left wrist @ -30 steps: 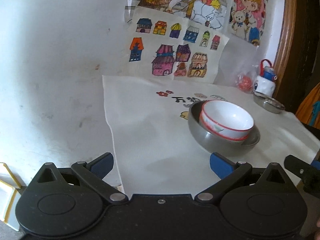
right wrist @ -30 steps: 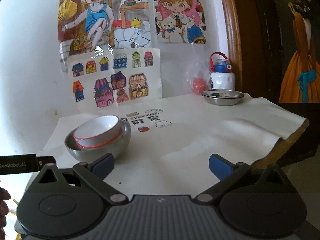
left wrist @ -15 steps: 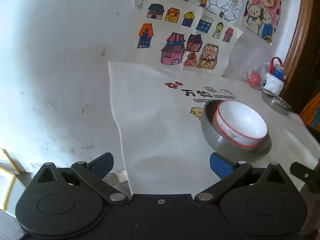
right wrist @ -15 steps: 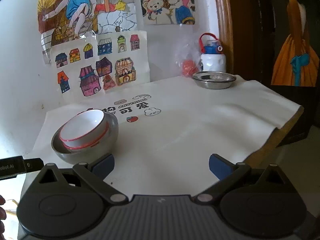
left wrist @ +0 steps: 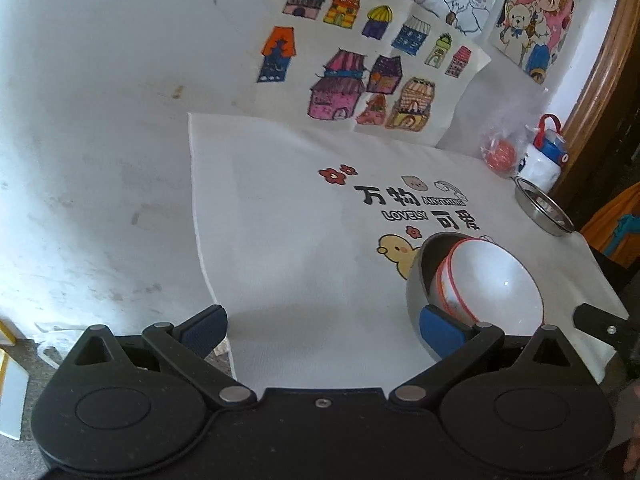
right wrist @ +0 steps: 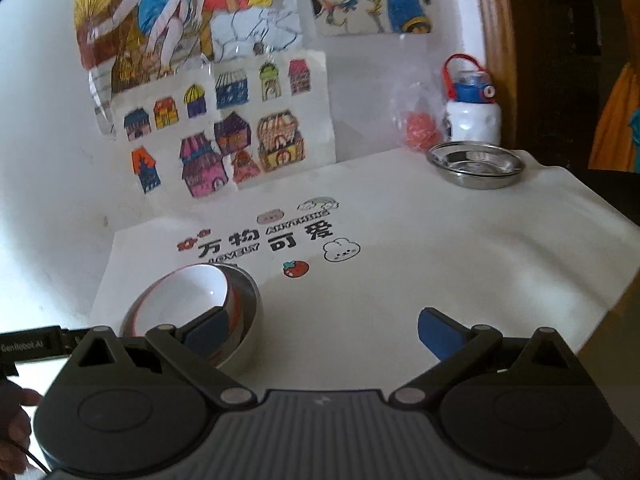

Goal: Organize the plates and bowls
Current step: 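Move both grippers to opposite sides of the deep steel bowl rim, then close both grippers on the steel bowl rim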

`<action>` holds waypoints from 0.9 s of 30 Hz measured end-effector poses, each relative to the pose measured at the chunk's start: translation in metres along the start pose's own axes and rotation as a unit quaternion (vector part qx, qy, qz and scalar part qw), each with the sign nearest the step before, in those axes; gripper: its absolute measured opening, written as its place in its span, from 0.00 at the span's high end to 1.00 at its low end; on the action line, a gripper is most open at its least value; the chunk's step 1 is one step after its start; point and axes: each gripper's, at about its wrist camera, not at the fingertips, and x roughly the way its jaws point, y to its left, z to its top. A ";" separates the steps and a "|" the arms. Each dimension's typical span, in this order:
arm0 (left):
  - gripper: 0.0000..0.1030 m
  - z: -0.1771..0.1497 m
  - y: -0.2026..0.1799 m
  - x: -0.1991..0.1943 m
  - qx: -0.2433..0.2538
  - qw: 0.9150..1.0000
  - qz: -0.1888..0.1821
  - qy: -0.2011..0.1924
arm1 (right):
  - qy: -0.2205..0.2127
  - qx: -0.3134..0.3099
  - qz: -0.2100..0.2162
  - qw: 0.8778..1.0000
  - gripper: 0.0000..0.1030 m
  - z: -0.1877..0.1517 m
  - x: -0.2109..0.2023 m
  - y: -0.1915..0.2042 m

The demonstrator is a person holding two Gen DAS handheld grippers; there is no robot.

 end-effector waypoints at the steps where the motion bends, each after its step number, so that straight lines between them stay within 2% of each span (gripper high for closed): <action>1: 0.01 0.003 -0.001 0.002 0.002 1.000 -0.004 0.002 | 0.008 -0.005 -0.001 1.000 0.00 0.003 0.004 0.001; 6: 0.01 0.012 -0.005 0.010 0.001 0.999 -0.026 0.027 | 0.054 -0.039 0.012 0.998 0.00 0.016 0.021 0.007; 13: 0.01 0.022 -0.014 0.022 0.017 0.997 -0.021 0.065 | 0.127 -0.094 0.025 0.987 0.04 0.038 0.041 0.020; 18: 0.03 0.028 -0.020 0.029 0.047 0.995 -0.015 0.087 | 0.175 -0.126 0.025 0.976 0.10 0.051 0.057 0.027; 23: 0.05 0.040 -0.022 0.039 0.071 0.990 -0.014 0.117 | 0.220 -0.134 0.032 0.966 0.16 0.062 0.074 0.030; 27: 0.05 0.049 -0.025 0.045 0.084 0.987 -0.008 0.136 | 0.242 -0.132 0.035 0.961 0.17 0.068 0.084 0.027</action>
